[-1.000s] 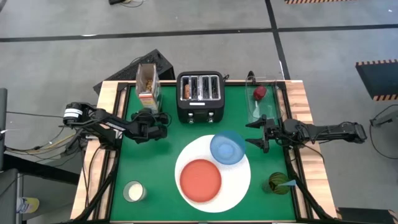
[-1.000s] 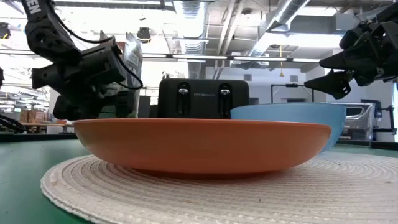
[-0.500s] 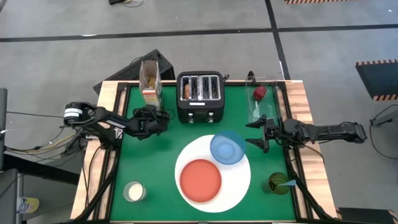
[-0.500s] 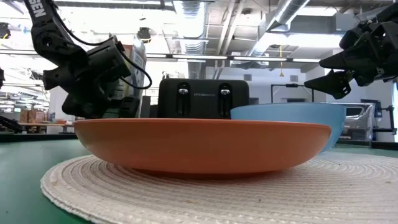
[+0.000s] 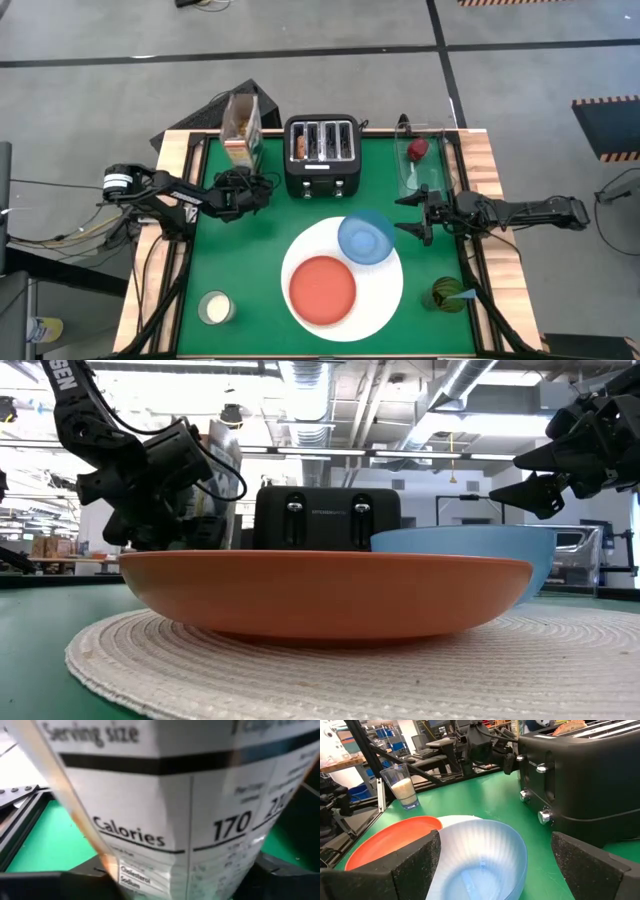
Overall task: Arrange a breakfast setting
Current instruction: Pour the cereal into the blue bowl
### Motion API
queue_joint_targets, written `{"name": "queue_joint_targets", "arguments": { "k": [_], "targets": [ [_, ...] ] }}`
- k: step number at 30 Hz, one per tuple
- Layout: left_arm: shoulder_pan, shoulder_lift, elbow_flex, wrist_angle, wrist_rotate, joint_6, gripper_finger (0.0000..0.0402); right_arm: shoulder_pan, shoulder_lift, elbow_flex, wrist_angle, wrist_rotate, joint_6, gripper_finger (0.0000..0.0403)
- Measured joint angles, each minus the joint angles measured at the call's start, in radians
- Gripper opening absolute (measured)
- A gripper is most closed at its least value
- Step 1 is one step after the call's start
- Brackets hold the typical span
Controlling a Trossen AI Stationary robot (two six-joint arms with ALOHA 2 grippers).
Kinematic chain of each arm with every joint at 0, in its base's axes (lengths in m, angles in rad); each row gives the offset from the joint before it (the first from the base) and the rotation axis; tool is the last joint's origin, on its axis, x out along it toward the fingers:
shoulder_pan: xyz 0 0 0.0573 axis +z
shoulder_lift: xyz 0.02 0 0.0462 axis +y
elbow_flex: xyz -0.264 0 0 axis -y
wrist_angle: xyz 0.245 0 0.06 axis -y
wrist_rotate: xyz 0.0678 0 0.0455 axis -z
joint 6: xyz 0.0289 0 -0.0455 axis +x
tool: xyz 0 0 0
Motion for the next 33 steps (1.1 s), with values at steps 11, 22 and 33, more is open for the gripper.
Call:
{"name": "queue_joint_targets", "arguments": {
  "k": [11, 22, 33],
  "targets": [
    [0.0, 0.0, 0.0, 0.002, 0.013, -0.026, 0.0203, 0.0, 0.0, 0.0, 0.0, 0.0, 0.0, 0.0396],
    [0.0, -0.001, 0.002, 0.004, 0.057, -0.022, 0.0205, 0.0, 0.0, 0.0, 0.0, 0.0, 0.0, 0.0396],
    [0.0, -0.001, 0.032, -0.006, 0.105, 0.101, 0.0205, 0.0, 0.0, 0.0, 0.0, 0.0, 0.0, 0.0396]
  ]
}}
